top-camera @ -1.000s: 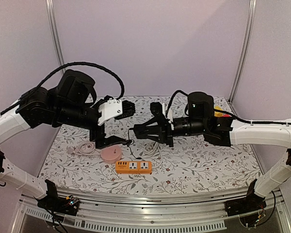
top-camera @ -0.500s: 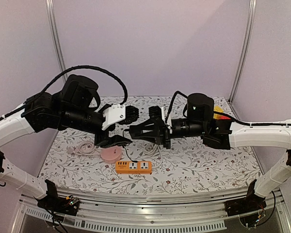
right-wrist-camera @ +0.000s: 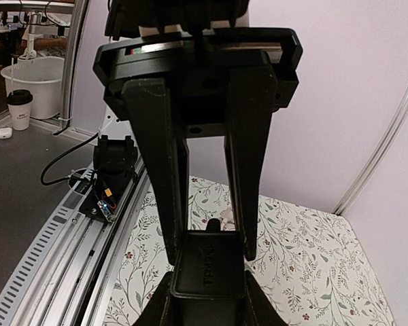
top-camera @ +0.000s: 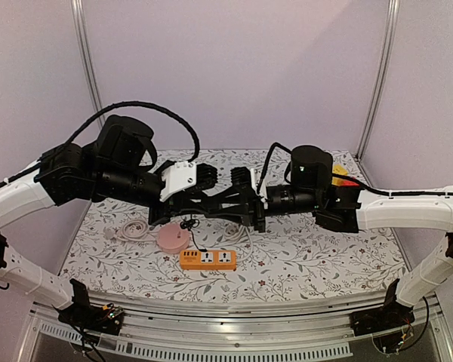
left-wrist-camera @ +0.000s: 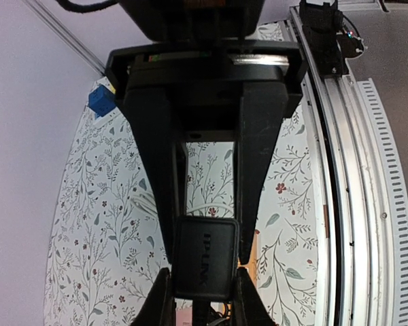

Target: Insert the plug

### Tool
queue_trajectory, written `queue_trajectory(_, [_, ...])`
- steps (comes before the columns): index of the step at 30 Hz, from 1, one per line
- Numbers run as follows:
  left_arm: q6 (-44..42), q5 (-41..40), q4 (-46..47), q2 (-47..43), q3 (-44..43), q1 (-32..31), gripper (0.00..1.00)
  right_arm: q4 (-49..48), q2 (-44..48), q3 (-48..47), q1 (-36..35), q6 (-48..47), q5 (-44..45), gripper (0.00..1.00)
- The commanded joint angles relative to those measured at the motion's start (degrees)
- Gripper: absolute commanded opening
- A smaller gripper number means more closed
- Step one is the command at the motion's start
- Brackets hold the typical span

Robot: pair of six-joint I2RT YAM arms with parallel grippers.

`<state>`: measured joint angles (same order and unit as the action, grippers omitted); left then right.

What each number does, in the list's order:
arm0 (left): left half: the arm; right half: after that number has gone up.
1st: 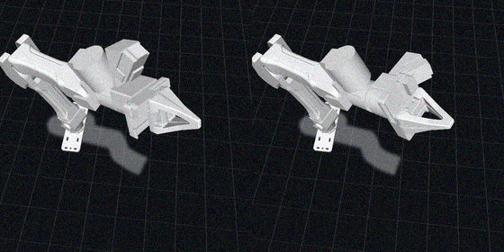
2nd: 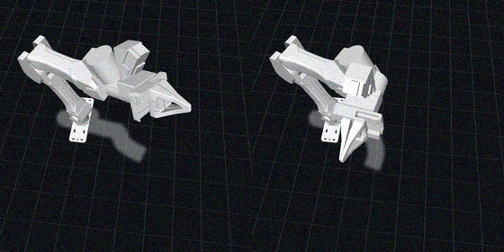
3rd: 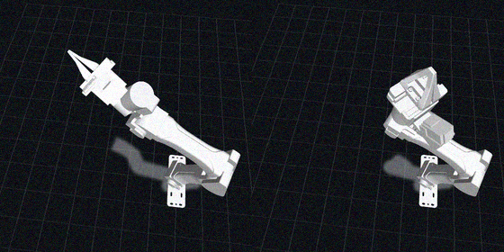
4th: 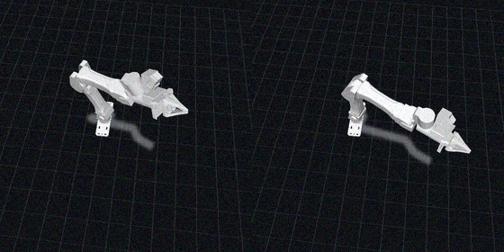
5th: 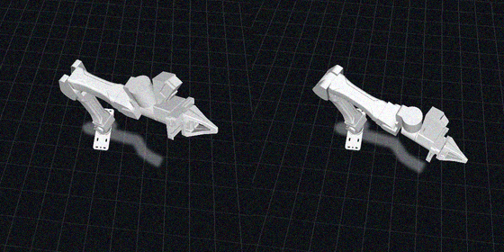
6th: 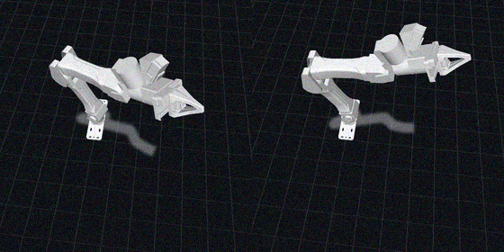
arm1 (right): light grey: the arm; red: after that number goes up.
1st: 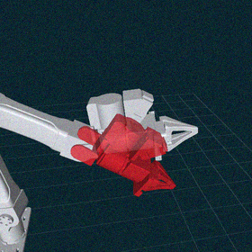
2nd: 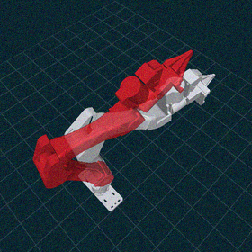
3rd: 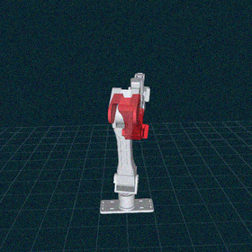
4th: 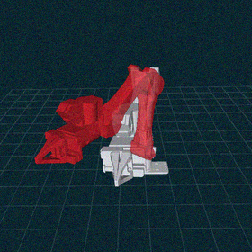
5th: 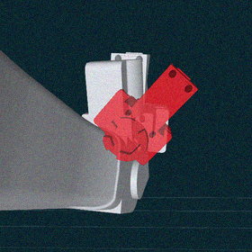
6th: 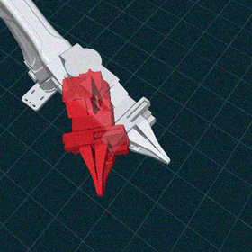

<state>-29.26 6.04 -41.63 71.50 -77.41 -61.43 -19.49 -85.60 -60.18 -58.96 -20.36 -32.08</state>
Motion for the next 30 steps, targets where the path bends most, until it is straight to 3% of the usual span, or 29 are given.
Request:
queue_trajectory(1, [0.0, -0.1, 0.8, 0.2, 0.3, 0.2, 0.0, -1.8, 0.9, -0.1, -0.7, 0.6, 0.9, 0.19])
queue_trajectory(2, [-0.1, -0.6, 1.1, -0.1, 0.3, 0.2, 0.0, -1.8, 1.2, 0.5, -0.6, 1.0, 1.9, 0.37])
queue_trajectory(4, [-0.3, -1.0, 1.4, -0.6, 0.1, 0.2, 0.0, -2.1, 1.8, 2.2, -0.6, 0.8, 4.1, 0.56])
queue_trajectory(6, [-0.3, -0.5, 1.1, -1.0, 0.0, 0.2, 0.0, -2.6, 2.0, 3.6, -0.6, 1.0, 6.0, 0.63])
queue_trajectory(9, [-0.6, 0.4, 0.6, -1.5, 0.5, 0.2, 0.0, -3.0, 1.3, 4.0, -0.6, 2.7, 6.5, 0.63])
queue_trajectory(12, [-0.5, 0.5, 0.8, -1.7, 0.9, 0.2, 0.0, -3.3, 0.3, 3.9, -0.5, 3.7, 6.8, 0.56])
queue_trajectory(14, [-0.5, 0.5, 0.9, -2.0, 1.1, 0.2, 0.0, -3.5, 0.0, 3.8, -0.5, 3.9, 7.0, 0.42])
queue_trajectory(19, [-0.3, 0.7, 1.3, -2.4, 1.4, 0.2, 0.0, -3.7, -0.4, 3.2, -0.6, 4.1, 7.1, 0.25])
queue_trajectory(22, [-0.3, 1.1, 1.5, -2.4, 1.1, 0.2, 0.0, -3.7, -0.7, 3.2, -0.5, 3.7, 6.8, 0.04])
queue_trajectory(24, [-0.4, 1.0, 0.7, -2.1, 1.3, 0.2, 0.0, -3.7, -0.8, 3.0, -0.6, 3.5, 6.8, 0.0])
queue_trajectory(25, [-0.5, 0.6, 0.1, -1.9, 1.4, 0.2, 0.14, -3.5, -0.9, 2.8, -0.7, 3.4, 7.1, 0.0])
queue_trajectory(26, [-0.4, 0.1, -0.3, -1.7, 1.7, 0.2, 0.43, -3.6, -0.9, 2.7, -0.7, 3.2, 7.2, 0.0])
queue_trajectory(27, [-0.4, -0.6, -0.6, -1.4, 1.9, 0.2, 0.62, -3.7, -0.9, 2.7, -0.8, 2.9, 7.2, 0.0])
queue_trajectory(30, [0.2, -3.9, -1.5, 0.1, 1.4, 0.2, 0.64, -4.0, -0.3, 2.8, -1.1, 1.6, 7.4, 0.0])
